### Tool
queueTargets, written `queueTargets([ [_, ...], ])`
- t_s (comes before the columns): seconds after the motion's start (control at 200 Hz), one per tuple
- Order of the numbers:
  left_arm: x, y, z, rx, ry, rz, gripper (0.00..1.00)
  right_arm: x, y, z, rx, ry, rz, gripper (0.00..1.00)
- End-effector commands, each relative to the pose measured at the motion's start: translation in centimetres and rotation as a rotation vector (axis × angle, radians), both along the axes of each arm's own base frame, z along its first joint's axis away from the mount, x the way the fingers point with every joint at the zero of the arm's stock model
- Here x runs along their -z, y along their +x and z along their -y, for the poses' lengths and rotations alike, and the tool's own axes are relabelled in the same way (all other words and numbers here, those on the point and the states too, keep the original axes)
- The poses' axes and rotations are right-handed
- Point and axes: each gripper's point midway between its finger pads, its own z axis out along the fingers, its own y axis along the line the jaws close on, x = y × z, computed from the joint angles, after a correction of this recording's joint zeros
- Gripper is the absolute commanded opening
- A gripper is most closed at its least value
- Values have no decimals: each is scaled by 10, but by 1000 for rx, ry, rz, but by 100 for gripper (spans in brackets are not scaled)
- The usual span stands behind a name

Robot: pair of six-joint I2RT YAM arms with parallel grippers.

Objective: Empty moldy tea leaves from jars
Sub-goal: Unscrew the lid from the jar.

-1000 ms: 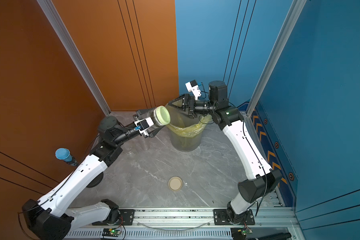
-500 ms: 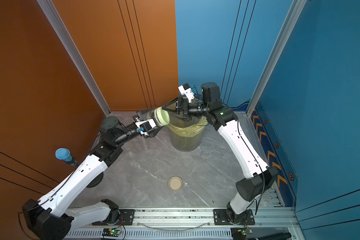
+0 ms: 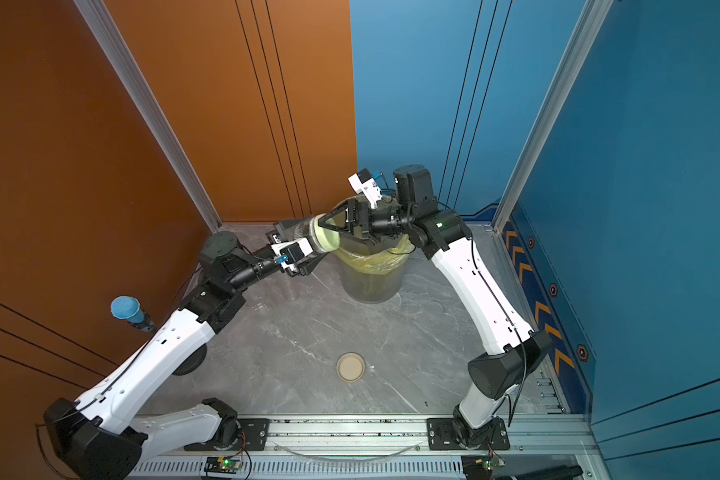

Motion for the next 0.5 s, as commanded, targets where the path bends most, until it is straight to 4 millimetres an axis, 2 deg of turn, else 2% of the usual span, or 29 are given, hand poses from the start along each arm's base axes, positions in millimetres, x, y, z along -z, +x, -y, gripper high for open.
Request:
queueTargets([
  [0.0,-32,-6,-1,-1,-45,68,46,6,1,-2,4,-38,26,100],
  [0.215,-33,-7,0,7,-52,60,47,3,7,-1,27,-39,33,100],
  [0.431,-35,-8,0,11,-55,53,47,2,5,-1,10,-34,38,82],
  [0.496,-35,-8,1,14,-55,47,47,3,3,-3,2,-37,41,80],
])
